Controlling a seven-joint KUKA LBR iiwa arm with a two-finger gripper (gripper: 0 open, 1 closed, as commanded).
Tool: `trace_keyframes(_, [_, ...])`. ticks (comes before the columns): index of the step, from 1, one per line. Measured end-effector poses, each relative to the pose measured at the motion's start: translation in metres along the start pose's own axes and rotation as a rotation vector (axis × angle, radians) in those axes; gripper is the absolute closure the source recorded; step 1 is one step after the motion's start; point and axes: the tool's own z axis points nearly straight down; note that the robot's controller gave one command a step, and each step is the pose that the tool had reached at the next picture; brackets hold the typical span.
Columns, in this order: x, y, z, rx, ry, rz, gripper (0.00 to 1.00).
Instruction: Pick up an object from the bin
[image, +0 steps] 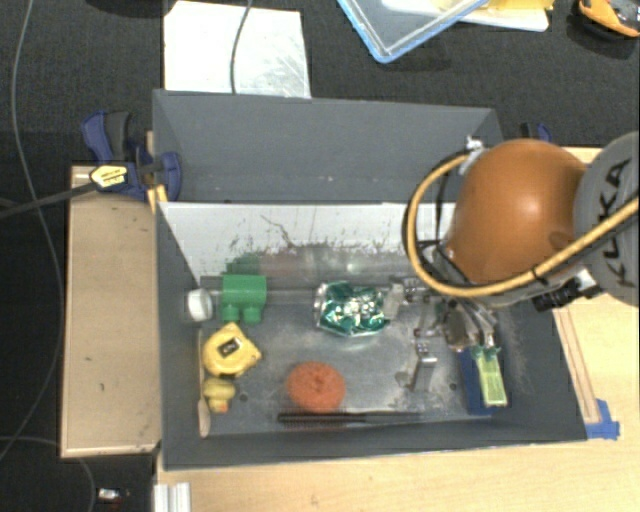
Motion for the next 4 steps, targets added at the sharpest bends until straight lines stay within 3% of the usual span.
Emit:
trace_keyframes(1, [-0.002, 0.000, -0.004, 0.000, -0.008, 0.002, 0.00])
trace_keyframes(2, [-0.016, 0.043, 0.064, -0.002, -0.015, -0.010, 0.00])
trace_keyframes(3, [-0.011, 0.049, 0.129, 0.001, -0.023, -0.155, 0.00])
trace_keyframes(4, [0.004, 0.067, 0.157, -0.003, -0.019, -0.076, 0.00])
